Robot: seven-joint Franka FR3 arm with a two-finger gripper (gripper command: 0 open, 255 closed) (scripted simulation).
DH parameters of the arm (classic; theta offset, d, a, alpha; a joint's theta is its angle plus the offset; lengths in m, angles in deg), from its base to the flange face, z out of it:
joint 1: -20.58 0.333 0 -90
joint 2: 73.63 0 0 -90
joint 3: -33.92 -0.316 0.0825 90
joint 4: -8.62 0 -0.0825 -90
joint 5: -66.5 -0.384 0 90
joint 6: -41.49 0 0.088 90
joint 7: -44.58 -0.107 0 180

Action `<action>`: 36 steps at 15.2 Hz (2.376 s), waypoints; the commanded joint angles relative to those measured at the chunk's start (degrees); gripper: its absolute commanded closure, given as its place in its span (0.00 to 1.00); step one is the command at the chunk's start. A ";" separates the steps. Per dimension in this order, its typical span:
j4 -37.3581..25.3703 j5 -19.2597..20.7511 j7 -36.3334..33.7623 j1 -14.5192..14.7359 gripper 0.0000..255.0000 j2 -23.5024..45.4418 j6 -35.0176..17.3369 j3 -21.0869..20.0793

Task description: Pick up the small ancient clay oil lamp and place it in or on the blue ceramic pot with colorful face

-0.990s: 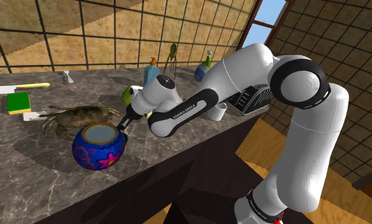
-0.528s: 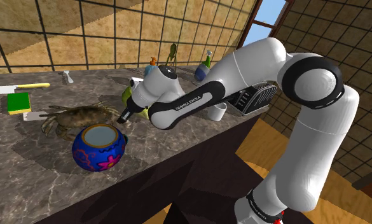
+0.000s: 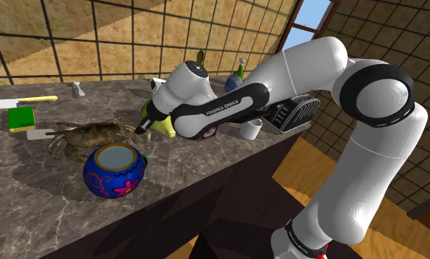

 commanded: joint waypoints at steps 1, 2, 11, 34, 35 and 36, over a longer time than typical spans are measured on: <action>-0.40 -0.92 0.73 -0.44 1.00 -1.02 1.40 -0.50; -0.64 -1.30 1.01 -0.59 1.00 -1.49 2.08 -0.69; -3.37 -4.23 3.03 -1.44 1.00 -5.23 8.37 -1.76; -3.95 6.58 -20.02 6.86 1.00 -11.36 16.09 -8.49; -3.49 7.03 -20.41 6.86 1.00 -11.07 15.40 -8.47; -3.05 7.51 -20.82 6.88 1.00 -10.76 14.71 -8.43</action>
